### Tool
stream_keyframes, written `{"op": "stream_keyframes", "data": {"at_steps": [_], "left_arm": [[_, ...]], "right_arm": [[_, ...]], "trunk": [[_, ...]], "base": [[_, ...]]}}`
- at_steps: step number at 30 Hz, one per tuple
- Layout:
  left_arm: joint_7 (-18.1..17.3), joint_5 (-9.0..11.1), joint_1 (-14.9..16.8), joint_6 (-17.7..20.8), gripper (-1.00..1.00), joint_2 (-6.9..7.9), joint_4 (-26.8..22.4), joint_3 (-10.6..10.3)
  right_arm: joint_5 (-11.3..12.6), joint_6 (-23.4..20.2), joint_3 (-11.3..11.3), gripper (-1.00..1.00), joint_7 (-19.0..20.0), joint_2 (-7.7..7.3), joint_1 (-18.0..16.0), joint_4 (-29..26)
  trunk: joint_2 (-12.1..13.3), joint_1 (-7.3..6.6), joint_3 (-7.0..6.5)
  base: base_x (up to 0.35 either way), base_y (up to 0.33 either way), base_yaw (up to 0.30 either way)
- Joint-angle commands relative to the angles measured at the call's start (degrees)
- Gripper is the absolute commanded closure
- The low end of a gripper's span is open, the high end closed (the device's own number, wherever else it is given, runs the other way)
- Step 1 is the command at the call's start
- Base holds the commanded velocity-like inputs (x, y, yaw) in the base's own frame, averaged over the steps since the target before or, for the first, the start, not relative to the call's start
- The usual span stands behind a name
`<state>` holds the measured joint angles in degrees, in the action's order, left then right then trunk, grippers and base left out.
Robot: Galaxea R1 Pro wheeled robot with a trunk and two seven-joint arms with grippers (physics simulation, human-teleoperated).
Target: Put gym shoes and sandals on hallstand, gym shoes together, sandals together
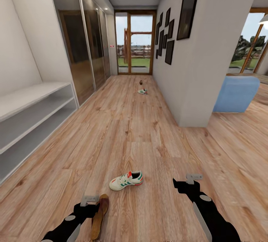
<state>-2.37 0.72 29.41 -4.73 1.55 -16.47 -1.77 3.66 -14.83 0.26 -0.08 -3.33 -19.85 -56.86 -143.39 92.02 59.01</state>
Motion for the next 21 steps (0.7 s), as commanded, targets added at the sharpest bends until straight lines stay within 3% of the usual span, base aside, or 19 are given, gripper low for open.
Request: {"op": "stream_keyframes", "data": {"at_steps": [1,21], "left_arm": [[-0.09,0.07,0.03,-0.19,-1.0,0.03,0.04,-0.17],[-0.18,0.07,0.03,-0.34,-1.0,0.1,0.12,-0.15]], "right_arm": [[0.38,-0.29,0.06,-1.0,-0.01,-0.01,-0.01,-0.09],[0.47,-0.38,0.18,-1.0,-0.04,-0.01,-0.01,-0.26]], "trunk": [[-0.04,0.01,0.28],[-0.31,0.53,4.71]], "base": [[0.0,0.0,0.0],[0.0,0.0,0.0]]}}
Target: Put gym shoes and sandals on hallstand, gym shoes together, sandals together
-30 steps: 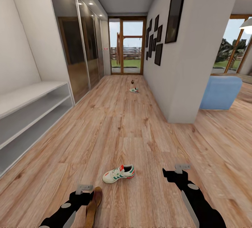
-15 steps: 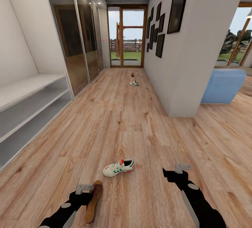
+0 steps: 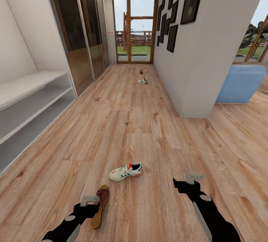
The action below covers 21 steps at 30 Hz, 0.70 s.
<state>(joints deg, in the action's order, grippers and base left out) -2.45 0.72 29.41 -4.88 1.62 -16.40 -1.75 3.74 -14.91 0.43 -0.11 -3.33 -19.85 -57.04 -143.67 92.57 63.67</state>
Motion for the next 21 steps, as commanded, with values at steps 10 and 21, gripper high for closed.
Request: {"op": "stream_keyframes", "data": {"at_steps": [10,21], "left_arm": [[-0.1,0.07,0.03,-0.77,-1.0,0.04,0.23,-0.26],[-0.07,-0.22,0.03,-4.64,-1.0,0.13,0.48,-0.39]], "right_arm": [[0.39,-0.29,0.01,-1.0,-0.04,-0.01,-0.01,-0.35],[0.39,-0.29,0.01,-1.0,-0.04,-0.01,-0.01,-0.44]], "trunk": [[-0.16,0.24,2.27],[-0.3,0.53,4.84]], "base": [[0.0,0.0,0.0],[0.0,0.0,0.0]]}}
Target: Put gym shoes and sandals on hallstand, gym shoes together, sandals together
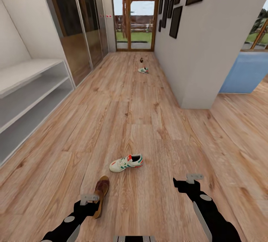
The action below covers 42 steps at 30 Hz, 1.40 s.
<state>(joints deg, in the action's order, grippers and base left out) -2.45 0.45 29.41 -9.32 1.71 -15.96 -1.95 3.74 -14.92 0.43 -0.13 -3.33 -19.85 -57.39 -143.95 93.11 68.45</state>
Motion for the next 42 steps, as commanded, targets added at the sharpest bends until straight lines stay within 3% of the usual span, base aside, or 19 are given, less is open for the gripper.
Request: {"op": "stream_keyframes", "data": {"at_steps": [1,7,16,29,42], "left_arm": [[-0.08,0.04,0.03,-0.34,-1.0,0.03,0.05,-0.2],[-0.1,-0.11,-0.03,-1.03,-1.0,-0.05,0.05,-0.28],[-0.1,-0.33,-0.06,-6.33,-1.0,-0.34,0.04,-0.41],[-0.1,-0.36,-0.05,-7.06,-1.0,-0.22,0.03,-0.58],[-0.03,-0.41,-0.06,-7.23,-1.0,-0.2,-0.03,-0.57]], "right_arm": [[0.39,-0.29,0.01,-1.0,-0.02,-0.01,-0.01,-0.09],[0.39,-0.29,0.01,-1.0,-0.03,-0.01,-0.01,-0.09],[0.39,-0.29,-0.05,-1.0,-0.03,-0.01,-0.01,-0.09],[0.39,-0.29,-0.07,-1.0,-0.05,-0.01,-0.01,-0.09],[0.39,-0.29,-0.08,-1.0,-0.05,-0.01,-0.01,-0.09]], "trunk": [[-0.03,0.01,0.33],[-0.11,0.17,2.11],[-0.23,0.4,4.91],[-0.41,0.73,8.97],[-0.41,0.73,9.65]], "base": [[0.0,0.0,0.0],[0.0,0.0,0.0],[0.0,0.0,0.0],[0.0,0.0,0.0],[0.001,0.0,0.0]]}}
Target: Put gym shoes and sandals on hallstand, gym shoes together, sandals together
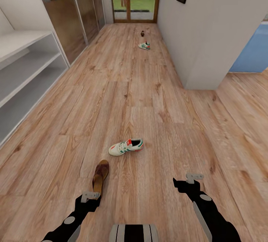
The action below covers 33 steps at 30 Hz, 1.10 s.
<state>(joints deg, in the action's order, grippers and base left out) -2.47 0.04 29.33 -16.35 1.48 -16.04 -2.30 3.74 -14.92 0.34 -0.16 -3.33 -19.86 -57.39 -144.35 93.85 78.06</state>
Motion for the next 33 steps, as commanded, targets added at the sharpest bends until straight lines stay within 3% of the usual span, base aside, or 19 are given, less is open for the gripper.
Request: {"op": "stream_keyframes", "data": {"at_steps": [1,12,33], "left_arm": [[-0.01,0.02,0.03,-0.21,-1.0,0.05,0.04,-0.21],[0.01,0.17,0.03,-0.26,-1.0,0.16,0.04,-0.17],[0.01,0.23,0.03,-0.26,-1.0,0.01,-0.04,-0.13]], "right_arm": [[0.39,-0.29,0.01,-1.0,-0.02,-0.01,-0.01,-0.09],[0.39,-0.29,0.01,-1.0,-0.02,-0.01,-0.01,-0.09],[0.39,-0.29,0.01,-1.0,-0.02,-0.01,-0.01,-0.09]], "trunk": [[-0.01,-0.01,0.04],[-0.01,-0.01,0.07],[-0.01,-0.01,0.07]], "base": [[0.029,0.0,0.0],[0.186,0.0,0.0],[0.08,0.0,0.0]]}}
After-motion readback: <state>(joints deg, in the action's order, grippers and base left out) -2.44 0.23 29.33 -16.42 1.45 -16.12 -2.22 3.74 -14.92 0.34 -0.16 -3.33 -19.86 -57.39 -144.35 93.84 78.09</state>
